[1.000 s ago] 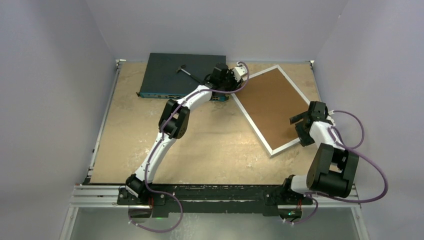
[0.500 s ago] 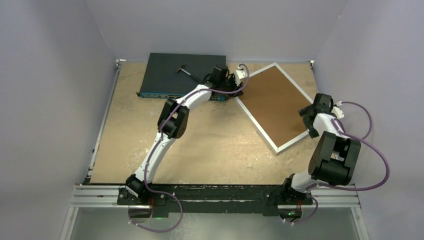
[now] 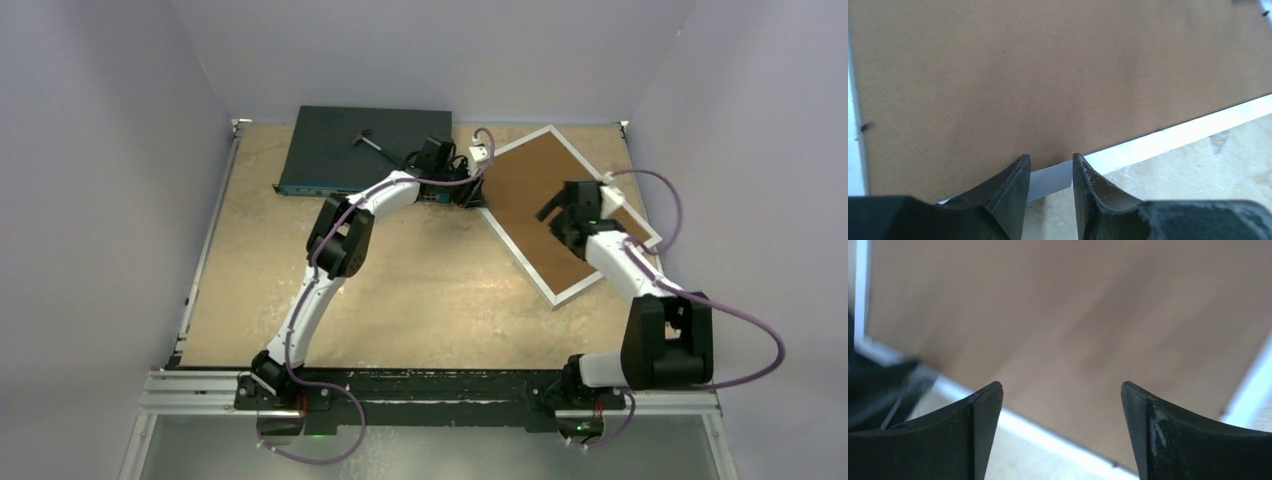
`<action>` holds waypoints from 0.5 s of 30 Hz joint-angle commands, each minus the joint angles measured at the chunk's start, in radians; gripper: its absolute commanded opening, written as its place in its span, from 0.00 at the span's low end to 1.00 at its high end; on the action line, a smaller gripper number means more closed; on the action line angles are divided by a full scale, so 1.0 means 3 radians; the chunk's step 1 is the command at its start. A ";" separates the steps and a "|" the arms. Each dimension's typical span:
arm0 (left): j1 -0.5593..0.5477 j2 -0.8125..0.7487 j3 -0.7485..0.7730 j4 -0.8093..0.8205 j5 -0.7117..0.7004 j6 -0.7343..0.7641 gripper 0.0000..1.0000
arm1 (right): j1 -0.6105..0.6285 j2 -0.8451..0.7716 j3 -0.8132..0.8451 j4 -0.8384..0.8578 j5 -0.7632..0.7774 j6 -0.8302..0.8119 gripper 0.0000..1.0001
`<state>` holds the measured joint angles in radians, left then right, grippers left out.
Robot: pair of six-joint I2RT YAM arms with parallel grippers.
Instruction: Put the photo into the frame
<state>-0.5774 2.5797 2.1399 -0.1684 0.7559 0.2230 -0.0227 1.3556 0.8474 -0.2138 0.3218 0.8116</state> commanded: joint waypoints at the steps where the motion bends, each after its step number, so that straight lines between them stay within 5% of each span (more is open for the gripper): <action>1: 0.0136 -0.0219 -0.0089 -0.0209 0.0135 -0.0698 0.37 | 0.0658 0.0254 0.0285 0.0215 0.0016 -0.0204 0.86; 7: 0.0659 -0.0694 -0.0054 0.0116 0.0224 -0.1394 0.62 | 0.1125 0.1048 0.1063 0.0385 0.0019 -0.1131 0.85; 15: 0.1256 -0.1316 -0.0415 0.0230 0.0334 -0.1675 0.65 | 0.1204 0.1564 0.1502 0.0835 -0.0468 -0.1829 0.78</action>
<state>-0.2512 2.3245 2.0506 -0.1406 0.8070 -0.2176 0.3321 1.7821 1.2171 -0.0479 0.2497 0.4290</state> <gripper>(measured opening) 0.648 0.795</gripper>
